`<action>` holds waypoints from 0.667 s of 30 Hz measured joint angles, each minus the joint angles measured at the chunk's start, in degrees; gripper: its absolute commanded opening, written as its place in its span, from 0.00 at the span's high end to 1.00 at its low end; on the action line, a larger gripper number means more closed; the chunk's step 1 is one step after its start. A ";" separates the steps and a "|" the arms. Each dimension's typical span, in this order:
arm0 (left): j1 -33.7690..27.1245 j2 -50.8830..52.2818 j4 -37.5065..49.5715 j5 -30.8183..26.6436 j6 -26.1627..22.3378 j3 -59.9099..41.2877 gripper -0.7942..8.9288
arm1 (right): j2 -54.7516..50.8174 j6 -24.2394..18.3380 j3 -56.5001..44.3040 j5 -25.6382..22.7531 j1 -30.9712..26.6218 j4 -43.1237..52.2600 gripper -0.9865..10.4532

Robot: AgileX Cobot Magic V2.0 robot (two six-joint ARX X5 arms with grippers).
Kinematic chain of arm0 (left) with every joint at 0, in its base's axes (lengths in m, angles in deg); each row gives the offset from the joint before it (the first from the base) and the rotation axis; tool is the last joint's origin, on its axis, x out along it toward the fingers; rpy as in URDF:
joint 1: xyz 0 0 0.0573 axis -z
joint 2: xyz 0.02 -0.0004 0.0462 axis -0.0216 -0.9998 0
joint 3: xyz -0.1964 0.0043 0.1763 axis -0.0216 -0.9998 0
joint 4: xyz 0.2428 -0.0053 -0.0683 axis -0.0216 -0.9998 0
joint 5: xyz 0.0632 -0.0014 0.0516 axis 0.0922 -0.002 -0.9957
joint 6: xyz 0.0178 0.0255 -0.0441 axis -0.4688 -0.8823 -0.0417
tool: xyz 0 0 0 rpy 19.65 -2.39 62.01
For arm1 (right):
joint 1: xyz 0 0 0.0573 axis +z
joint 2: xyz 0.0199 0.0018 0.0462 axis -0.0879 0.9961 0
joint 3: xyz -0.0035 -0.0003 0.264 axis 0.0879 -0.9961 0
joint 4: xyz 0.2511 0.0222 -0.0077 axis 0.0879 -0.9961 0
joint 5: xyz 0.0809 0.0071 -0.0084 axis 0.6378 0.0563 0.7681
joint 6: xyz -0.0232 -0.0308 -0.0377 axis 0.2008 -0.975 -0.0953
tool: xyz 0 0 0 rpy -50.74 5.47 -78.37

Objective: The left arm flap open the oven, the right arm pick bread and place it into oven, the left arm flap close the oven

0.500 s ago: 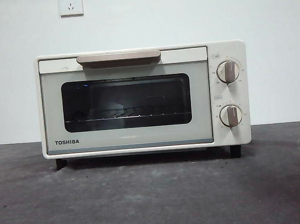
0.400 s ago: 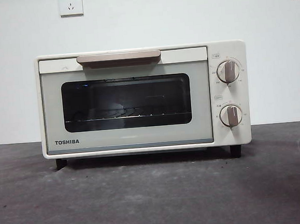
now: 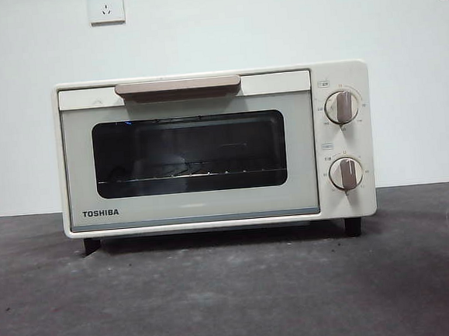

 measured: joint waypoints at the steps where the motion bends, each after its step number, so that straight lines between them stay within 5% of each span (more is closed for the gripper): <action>1: 0.11 -0.76 0.04 0.00 0.83 1.14 0.91 | 0.00 0.92 1.51 0.02 0.00 -0.90 0.90; 10: 2.32 -10.19 -3.48 0.59 4.72 12.13 0.91 | 2.49 3.23 16.57 0.63 0.00 -11.98 0.90; 20: 9.11 -21.68 -10.75 7.87 3.69 26.82 0.91 | 12.35 1.77 31.32 9.60 0.00 -18.71 0.90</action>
